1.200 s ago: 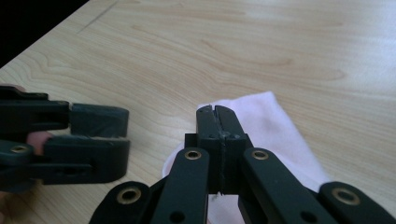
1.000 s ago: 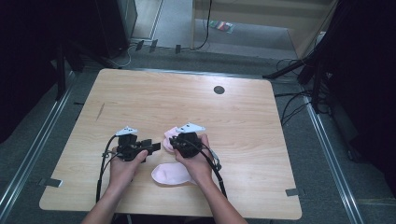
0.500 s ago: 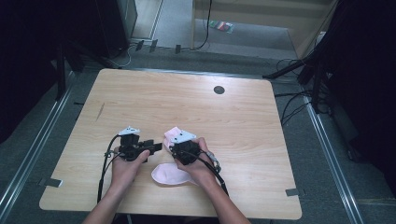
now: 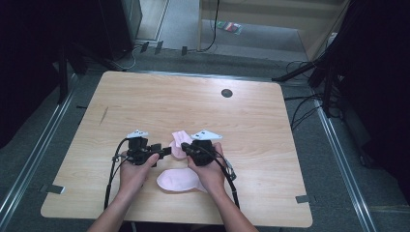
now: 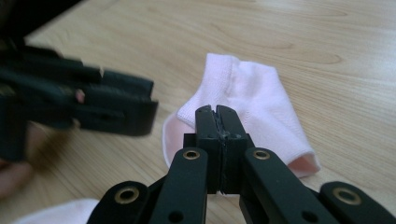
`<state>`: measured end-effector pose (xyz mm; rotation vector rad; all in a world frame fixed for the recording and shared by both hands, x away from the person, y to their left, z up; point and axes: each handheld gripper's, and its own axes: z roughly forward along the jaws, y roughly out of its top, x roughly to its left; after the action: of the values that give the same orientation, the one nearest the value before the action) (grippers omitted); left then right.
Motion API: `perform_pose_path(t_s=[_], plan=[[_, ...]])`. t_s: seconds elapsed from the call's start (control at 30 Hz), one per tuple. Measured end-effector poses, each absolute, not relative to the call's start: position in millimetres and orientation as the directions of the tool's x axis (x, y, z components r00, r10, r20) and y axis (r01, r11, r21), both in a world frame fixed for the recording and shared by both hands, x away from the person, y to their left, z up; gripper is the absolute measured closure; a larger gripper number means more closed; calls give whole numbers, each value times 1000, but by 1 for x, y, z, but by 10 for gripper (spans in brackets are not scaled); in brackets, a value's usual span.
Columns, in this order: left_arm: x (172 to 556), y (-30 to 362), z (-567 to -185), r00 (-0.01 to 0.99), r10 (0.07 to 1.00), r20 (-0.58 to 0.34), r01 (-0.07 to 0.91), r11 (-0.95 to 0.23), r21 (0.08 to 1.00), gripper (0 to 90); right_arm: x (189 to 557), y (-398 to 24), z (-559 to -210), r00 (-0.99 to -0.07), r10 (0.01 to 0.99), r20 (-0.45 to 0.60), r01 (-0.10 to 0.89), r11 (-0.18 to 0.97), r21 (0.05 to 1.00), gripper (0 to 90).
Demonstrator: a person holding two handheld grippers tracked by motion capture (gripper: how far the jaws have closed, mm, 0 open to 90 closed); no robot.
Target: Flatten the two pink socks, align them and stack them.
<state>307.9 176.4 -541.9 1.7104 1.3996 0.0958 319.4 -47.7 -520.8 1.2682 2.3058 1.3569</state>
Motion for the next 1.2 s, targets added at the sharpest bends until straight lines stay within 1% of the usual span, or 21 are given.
perform_pose_path(t_s=[0.03,0.1,0.17,0.27,0.33,0.4,0.43,0.57,0.67,0.7,0.77,0.9,0.97,1.1,1.13,1.17,1.2], plan=[[310,175,-543,351,820,-453,754,39,656,413,320,-49,-520,-610,746,268,590,202,782,900],[314,169,-542,355,833,-423,763,4,647,407,322,-53,-518,-599,733,321,613,162,774,900],[317,163,-542,353,847,-397,770,-22,637,434,323,-57,-515,-588,730,348,621,132,773,900],[319,158,-540,355,860,-366,777,-54,627,583,324,-64,-511,-570,732,373,625,92,775,900],[319,156,-540,371,860,-350,779,-83,622,722,326,-71,-509,-560,730,392,628,65,775,900],[319,157,-541,390,850,-354,781,-102,616,852,327,-76,-507,-551,730,404,628,44,777,900],[319,158,-541,393,847,-358,780,-100,618,887,328,-81,-506,-541,732,415,632,27,775,900],[317,165,-539,431,835,-342,765,-137,629,900,329,-96,-502,-510,740,438,629,-25,777,900],[316,171,-537,432,836,-337,752,-129,646,900,330,-110,-503,-469,747,471,645,-74,760,900],[316,173,-537,435,836,-334,750,-131,648,900,331,-116,-504,-443,748,494,659,-102,745,900],[316,176,-536,443,838,-320,744,-144,653,900,332,-125,-509,-402,762,508,674,-130,728,900],[317,181,-537,466,839,-280,736,-192,649,900,331,-139,-523,-342,779,525,702,-159,694,900],[318,183,-538,464,846,-263,733,-200,650,900,330,-146,-530,-308,782,542,723,-178,668,900],[322,181,-539,456,854,-249,722,-191,666,900,327,-151,-543,-262,800,540,751,-182,635,900],[323,181,-540,446,860,-247,717,-178,674,900,326,-151,-546,-251,803,540,762,-180,622,889],[324,180,-539,428,871,-243,717,-163,678,879,326,-151,-547,-247,804,540,763,-182,621,844],[325,181,-539,407,882,-236,711,-144,688,807,324,-152,-547,-233,814,533,755,-194,626,783]])
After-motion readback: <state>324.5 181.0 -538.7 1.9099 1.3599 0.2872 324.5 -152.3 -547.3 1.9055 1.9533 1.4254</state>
